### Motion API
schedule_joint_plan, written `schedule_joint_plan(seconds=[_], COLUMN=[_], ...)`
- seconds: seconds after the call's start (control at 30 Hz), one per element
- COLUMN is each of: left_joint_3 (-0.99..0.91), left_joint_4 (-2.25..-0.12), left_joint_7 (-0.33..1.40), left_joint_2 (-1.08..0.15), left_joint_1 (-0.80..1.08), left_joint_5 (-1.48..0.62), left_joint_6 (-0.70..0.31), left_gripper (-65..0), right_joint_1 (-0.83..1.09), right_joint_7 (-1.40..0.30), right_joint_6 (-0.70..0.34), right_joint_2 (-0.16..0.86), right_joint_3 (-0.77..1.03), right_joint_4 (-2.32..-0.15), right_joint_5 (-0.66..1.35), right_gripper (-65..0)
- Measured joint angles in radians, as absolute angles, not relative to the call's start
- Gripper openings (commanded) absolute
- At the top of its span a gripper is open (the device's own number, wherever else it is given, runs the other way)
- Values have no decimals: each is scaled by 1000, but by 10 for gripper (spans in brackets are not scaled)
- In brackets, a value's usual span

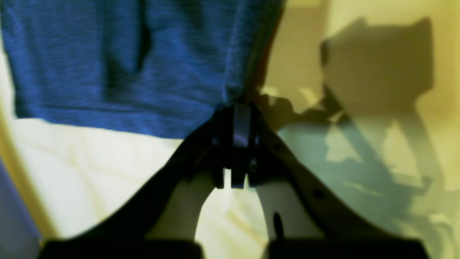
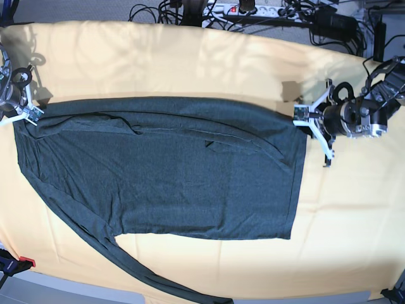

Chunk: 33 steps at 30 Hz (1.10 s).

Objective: Fold the T-shirt properly
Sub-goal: 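Drag the grey shirt by its shoulder corners toward the robot with both grippers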

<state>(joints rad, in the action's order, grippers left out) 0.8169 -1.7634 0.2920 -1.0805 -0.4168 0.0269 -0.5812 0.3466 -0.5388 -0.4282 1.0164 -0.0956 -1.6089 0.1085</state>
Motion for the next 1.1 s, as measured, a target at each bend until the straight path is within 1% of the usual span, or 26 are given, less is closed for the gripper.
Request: schedule_joint_plan(seconds=[0.07,0.13,0.2,0.27,0.37,0.53,0.67,0.8,0.93,1.1], left_joint_3=[817,817,817,817,817,817,817,817,817,817], left_joint_4=[-1763,-1772,-1800,-1834,-1882,-1941,-1980,-2023,-2033,-2033], left_joint_7=[292,294,293,292,279,261,261,258,260,260], left_joint_2=[-1081,-1091,-1118,-1153,-1209,-1301,-1368,-1415,-1428,-1435], left_joint_1=[-445,-472,-480,-479,-476,-474,-429,-356,-335,-335], left_joint_5=[22,-43,-80,-87,-90,-121,-127,-104,-91,-136], left_joint_6=[-611,-700,-699,-705,-704,-704,-696,-700,-701,-701], left_gripper=[-650,-650,-650,-650,-650,-650,-650,-650,-650,-650], right_joint_1=[347,347,348,353,367,367,368,369,368,368], right_joint_7=[-539,-543,-562,-596,-626,-791,-902,-1007,-1054,-1232], right_joint_6=[-438,-511,-566,-596,-639,-703,-700,-700,-699,-697], right_joint_2=[1018,1038,1077,1125,1199,1253,1299,1311,1321,1321], right_joint_3=[-96,-96,-96,-96,-96,-96,-96,-96,-96,-96], right_joint_4=[-1609,-1609,-1610,-1626,-1687,-1785,-1832,-1858,-1864,-1864], right_joint_5=[110,136,223,309,377,581,759,889,961,1127], right_gripper=[-650,-650,-650,-650,-650,-650,-650,-650,-650,-650])
